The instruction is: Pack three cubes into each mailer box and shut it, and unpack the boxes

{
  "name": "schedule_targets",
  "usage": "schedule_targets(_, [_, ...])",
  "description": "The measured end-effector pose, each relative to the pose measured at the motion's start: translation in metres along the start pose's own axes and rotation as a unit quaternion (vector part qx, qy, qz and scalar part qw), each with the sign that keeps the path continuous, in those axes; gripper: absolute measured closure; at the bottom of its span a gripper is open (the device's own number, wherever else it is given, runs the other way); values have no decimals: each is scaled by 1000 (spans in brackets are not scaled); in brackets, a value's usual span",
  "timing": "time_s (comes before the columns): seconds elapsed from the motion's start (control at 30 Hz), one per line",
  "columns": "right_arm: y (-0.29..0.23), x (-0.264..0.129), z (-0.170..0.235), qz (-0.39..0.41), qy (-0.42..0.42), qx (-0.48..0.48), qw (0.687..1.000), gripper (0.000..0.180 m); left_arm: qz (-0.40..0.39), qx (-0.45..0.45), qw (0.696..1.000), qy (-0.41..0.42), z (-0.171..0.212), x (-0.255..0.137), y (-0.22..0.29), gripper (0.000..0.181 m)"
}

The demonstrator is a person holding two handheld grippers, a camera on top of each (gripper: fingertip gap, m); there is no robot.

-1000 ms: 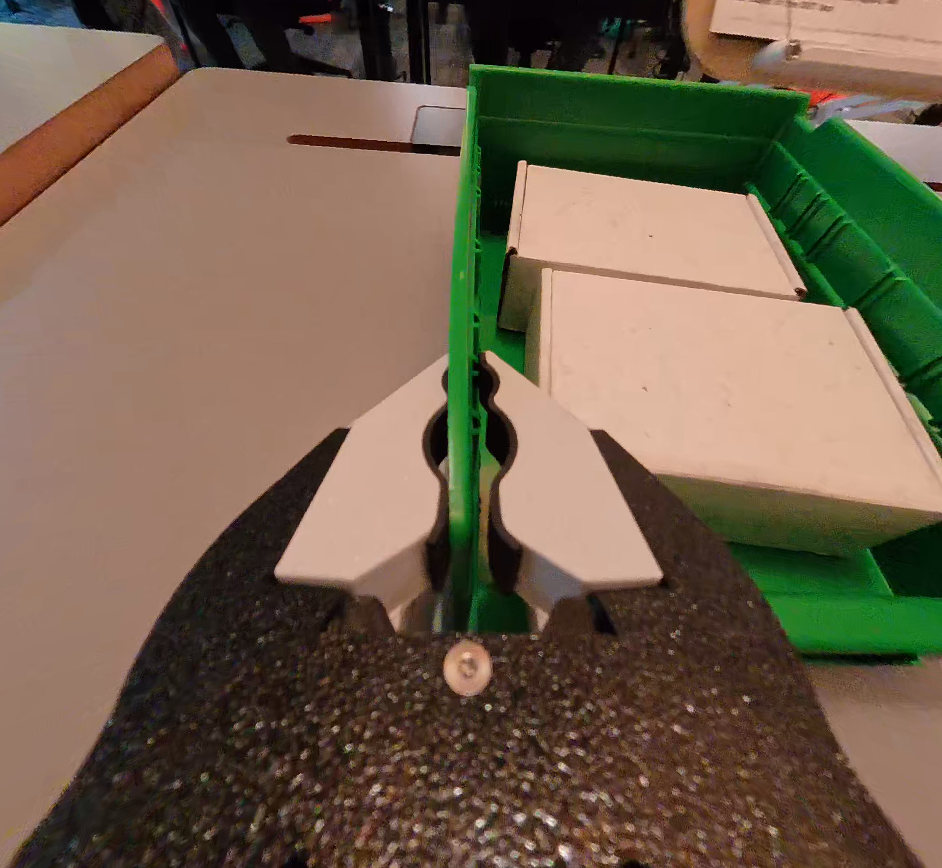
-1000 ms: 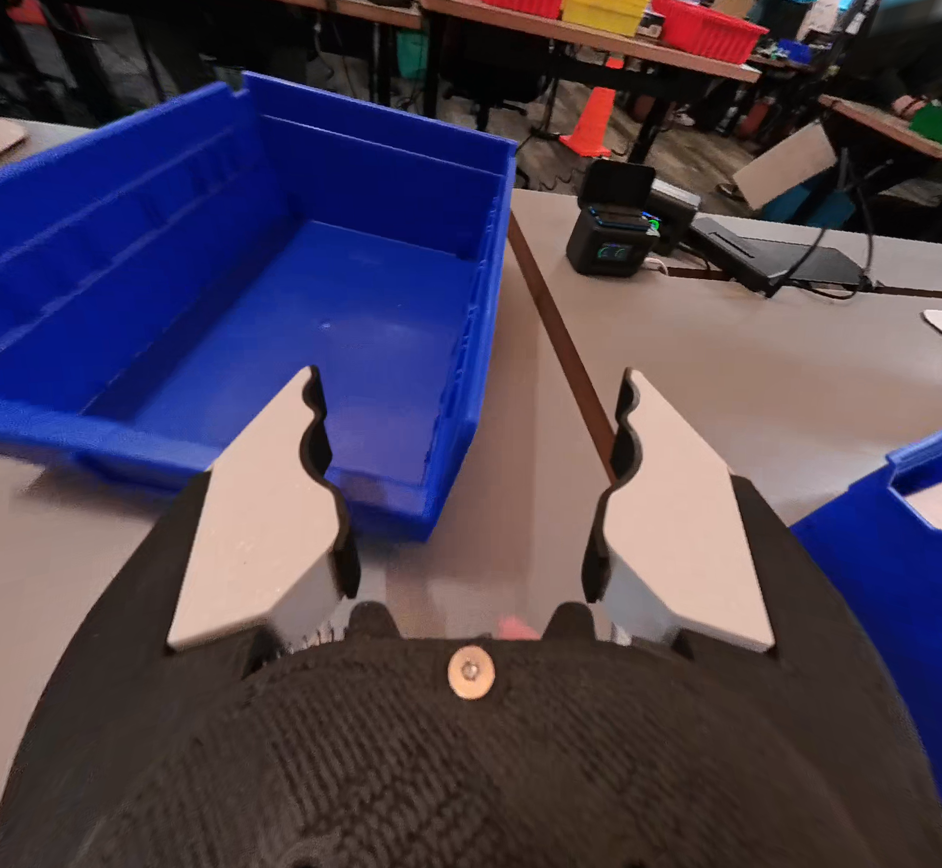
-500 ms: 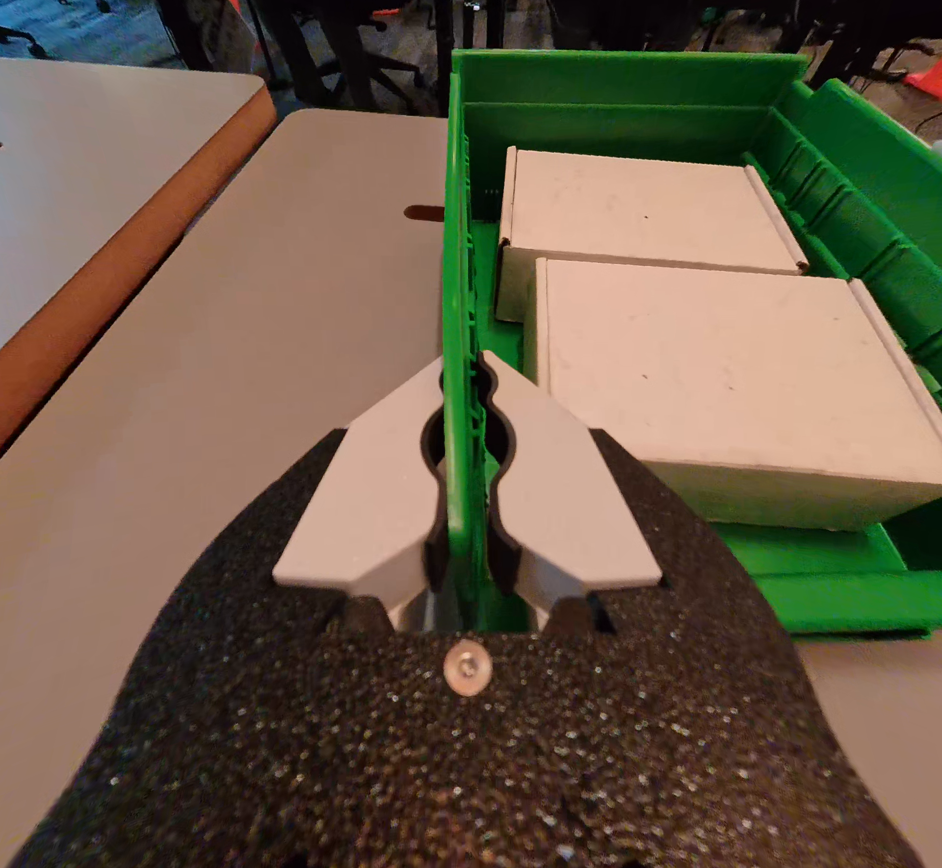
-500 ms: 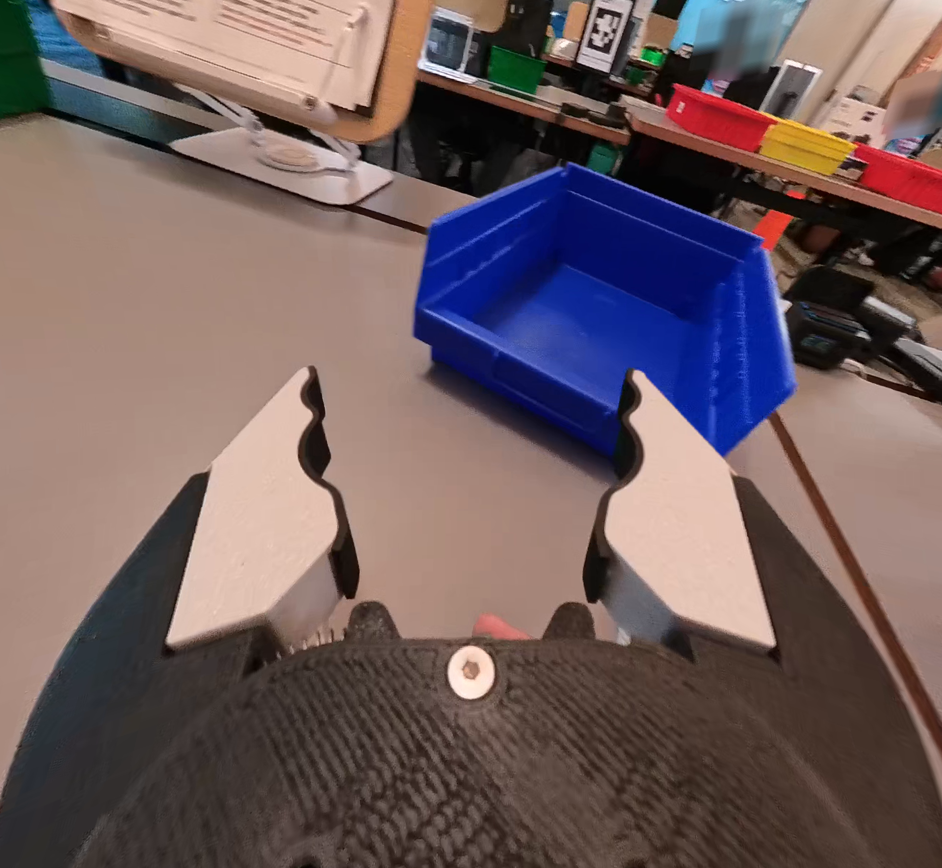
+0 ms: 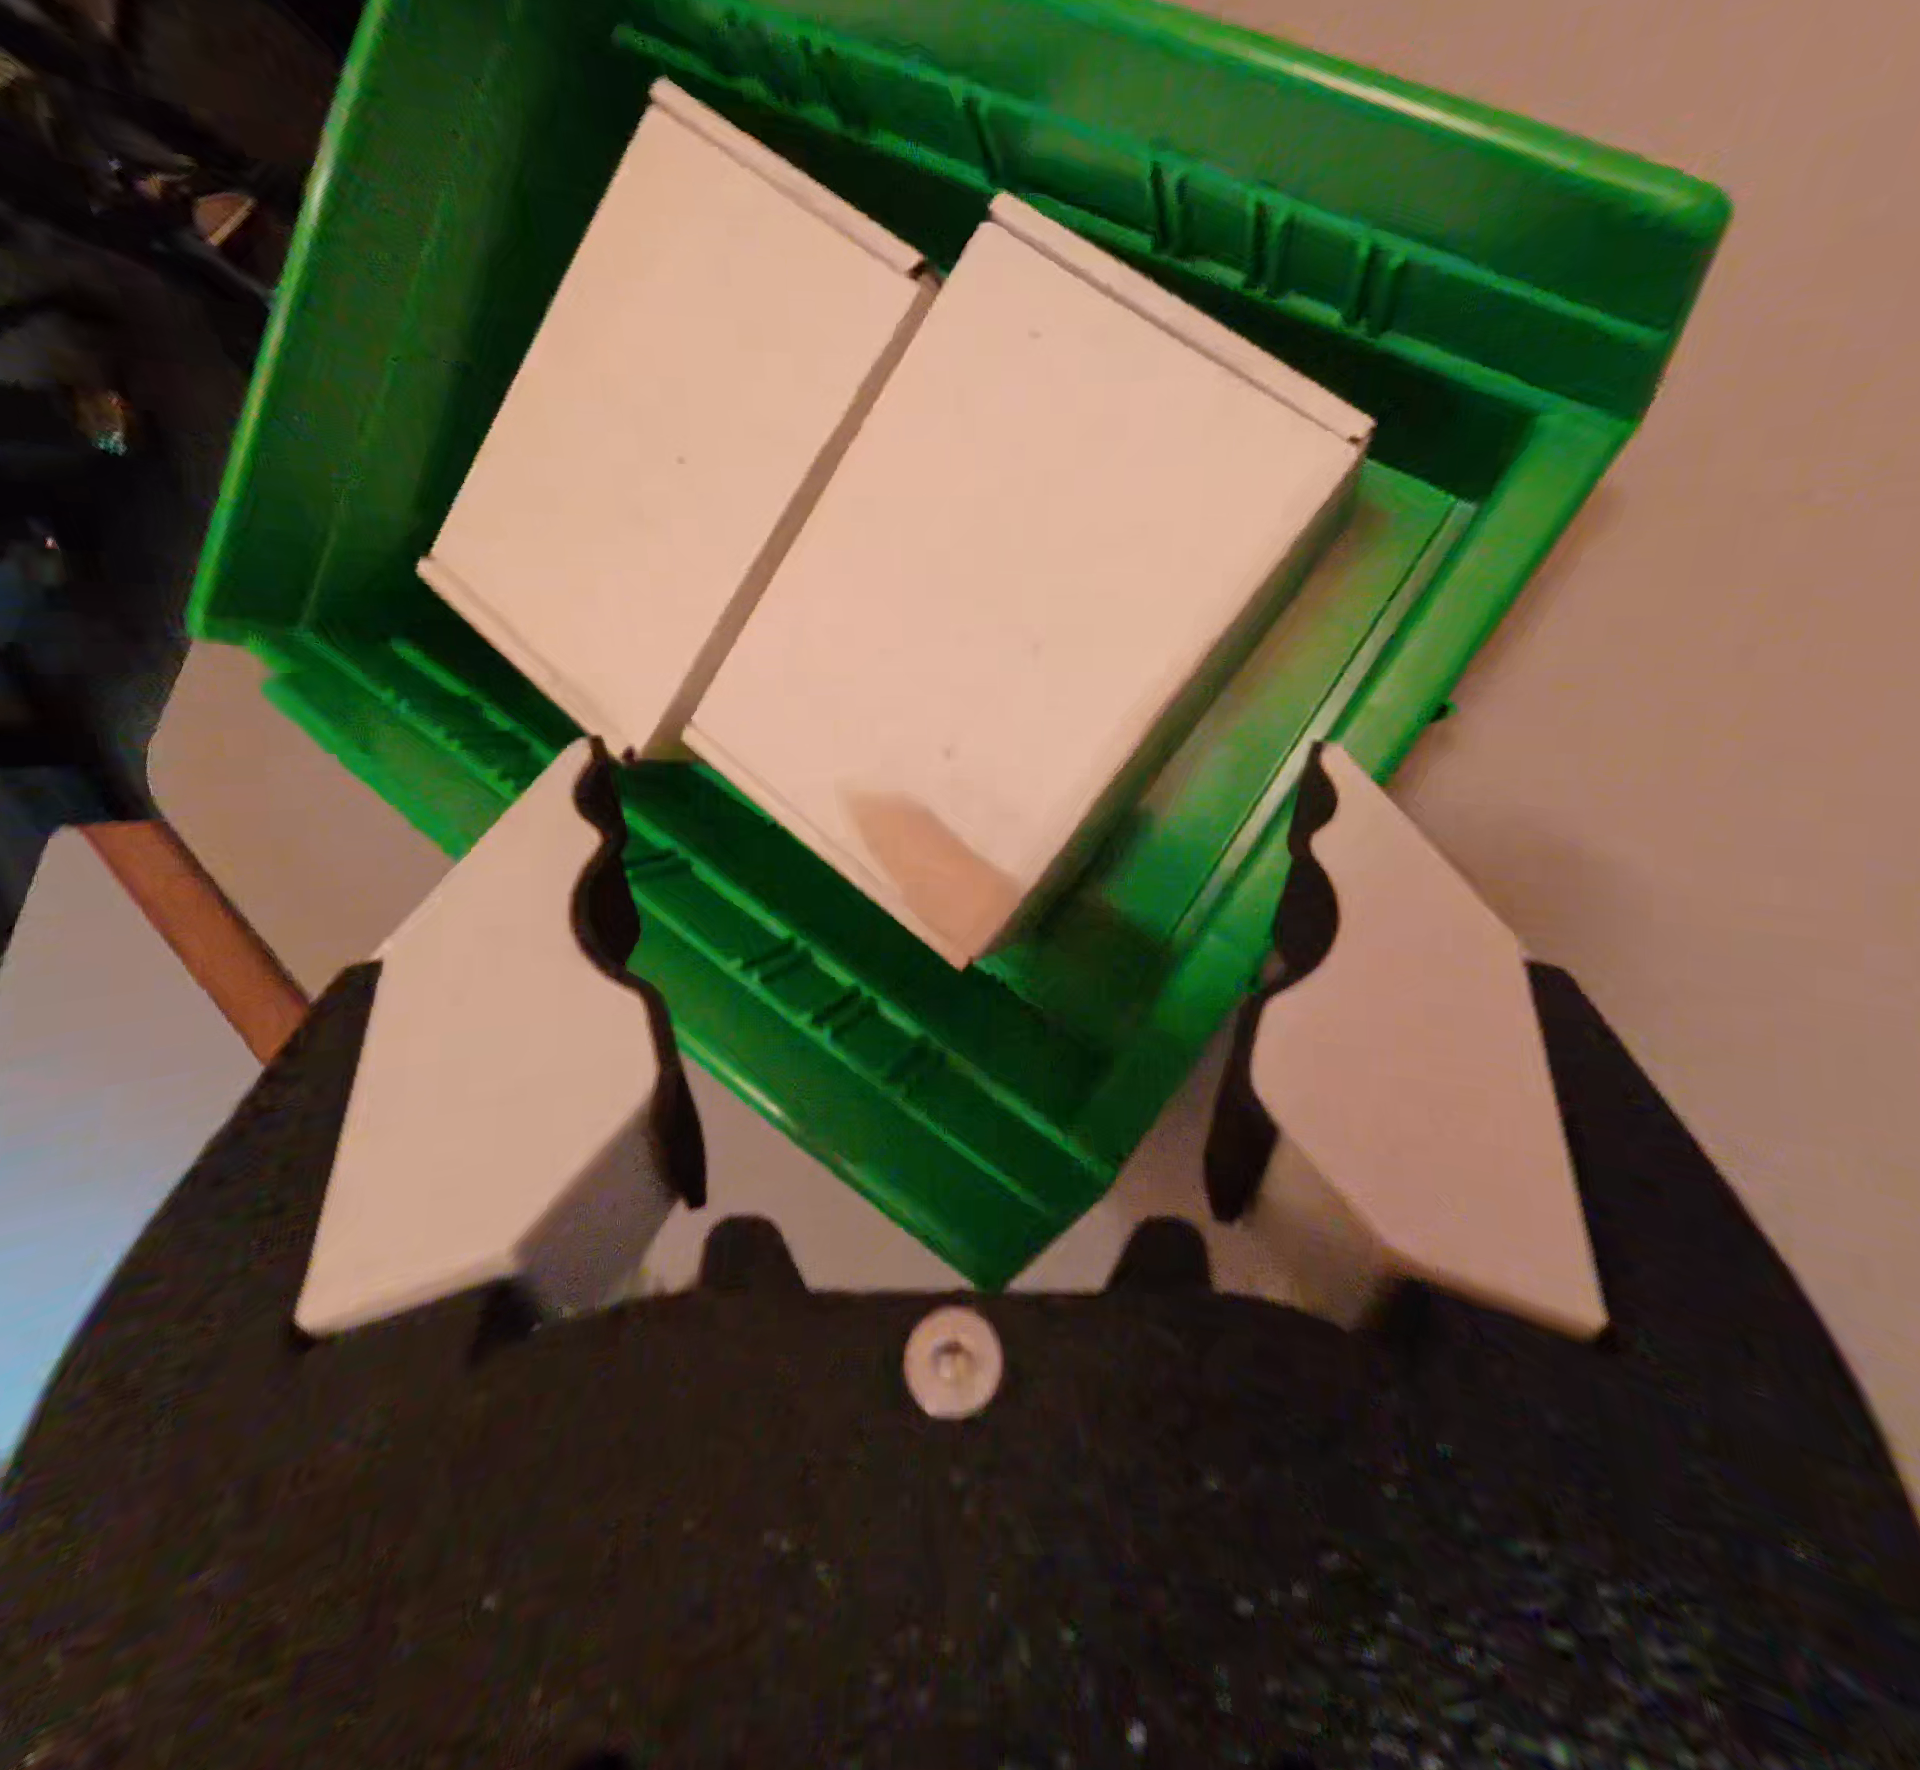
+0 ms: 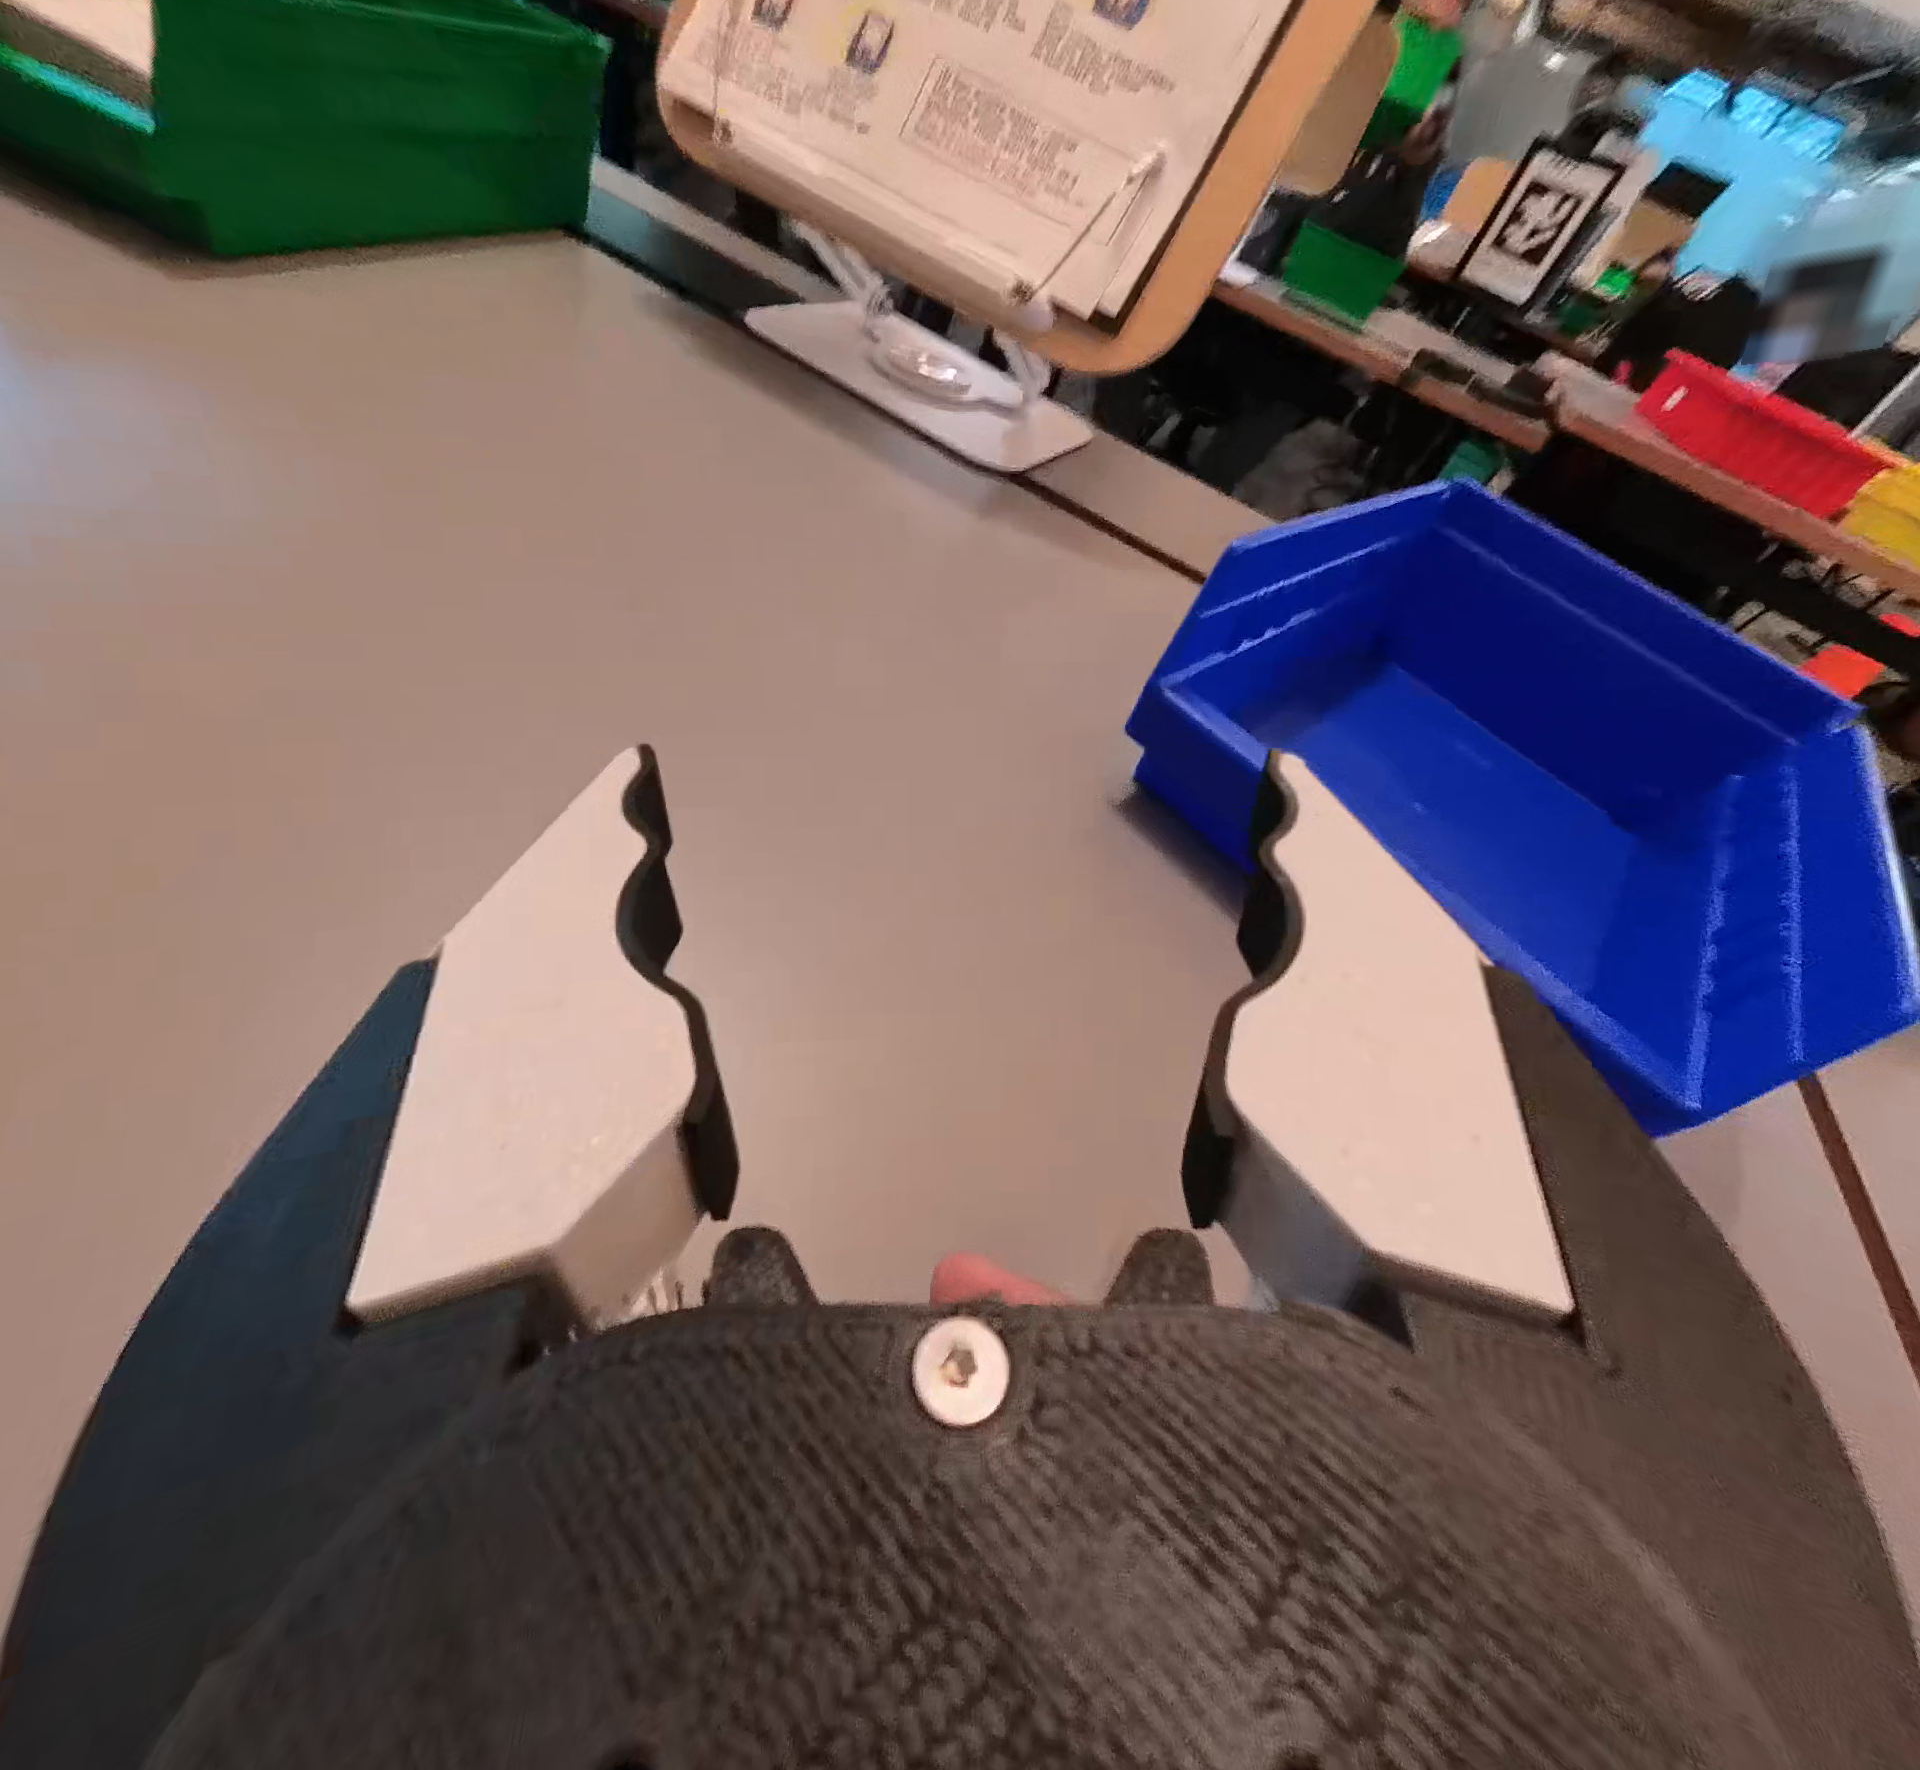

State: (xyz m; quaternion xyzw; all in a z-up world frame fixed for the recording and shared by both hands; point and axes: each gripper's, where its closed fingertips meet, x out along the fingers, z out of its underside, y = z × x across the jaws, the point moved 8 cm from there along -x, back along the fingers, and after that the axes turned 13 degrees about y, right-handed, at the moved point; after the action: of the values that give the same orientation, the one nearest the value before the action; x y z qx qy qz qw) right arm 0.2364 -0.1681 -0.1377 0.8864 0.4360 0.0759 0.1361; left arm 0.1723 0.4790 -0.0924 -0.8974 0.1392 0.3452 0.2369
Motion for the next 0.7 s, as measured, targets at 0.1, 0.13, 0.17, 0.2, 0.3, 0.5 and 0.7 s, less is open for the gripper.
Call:
schedule_targets(0.1, [-12, 1, -4, -24, 3, 10, 1000, 67, 60, 84, 994, -45, -17, 25, 1, 58])
schedule_targets(0.13, [-17, 1, -3, -39, -7, 10, 999, 66, 76, 103, 990, -58, -20, 33, 0, 60])
schedule_targets(0.17, [-22, 1, -2, -47, -16, 4, 999, 66, 96, 113, 986, -75, -22, 41, 1, 61])
schedule_targets(0.2, [-27, 1, -1, -54, -25, -8, 998, 65, 118, 114, 982, -96, -22, 48, 0, 63])
schedule_targets(0.3, [-42, -3, 4, -85, -58, -48, 994, 63, 167, 95, 970, -148, -21, 65, -1, 64])
schedule_targets(0.5, [-55, -13, 17, -103, -95, -69, 988, 63, 207, 96, 958, -172, -18, 80, -4, 70])
schedule_targets(0.7, [-52, -12, 15, -90, -84, -48, 991, 63, 199, 156, 950, -182, -14, 86, -7, 67])
